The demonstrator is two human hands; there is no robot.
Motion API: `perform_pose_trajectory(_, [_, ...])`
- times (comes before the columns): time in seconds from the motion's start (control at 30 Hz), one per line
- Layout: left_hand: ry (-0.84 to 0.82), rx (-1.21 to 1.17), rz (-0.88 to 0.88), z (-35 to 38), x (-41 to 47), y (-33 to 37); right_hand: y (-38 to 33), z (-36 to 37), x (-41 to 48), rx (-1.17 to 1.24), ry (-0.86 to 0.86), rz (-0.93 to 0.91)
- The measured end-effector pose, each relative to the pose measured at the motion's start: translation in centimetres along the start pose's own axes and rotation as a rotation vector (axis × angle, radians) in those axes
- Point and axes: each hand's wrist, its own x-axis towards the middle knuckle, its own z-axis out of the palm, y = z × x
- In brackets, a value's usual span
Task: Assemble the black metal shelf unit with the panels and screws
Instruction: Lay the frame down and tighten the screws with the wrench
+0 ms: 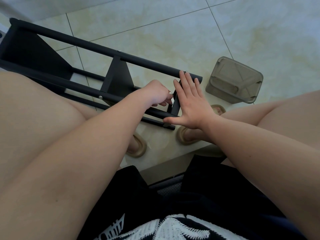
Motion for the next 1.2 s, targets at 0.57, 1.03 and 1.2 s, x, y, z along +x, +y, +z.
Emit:
perform_pose_trajectory(0.57, [-0.047,0.039,-0.047,-0.04,-0.48,0.52,0.03,0.10,0.04,0.003,0.005,-0.003])
perform_pose_trajectory(1.03, [-0.088,0.047,-0.110,-0.02,-0.28,0.83,0.00,0.01,-0.06,-0.014,-0.006,-0.004])
perform_pose_trajectory(1.2, [-0.111,0.057,-0.130,0.00,-0.43,0.92,-0.03,0.06,-0.06,-0.003,-0.007,-0.003])
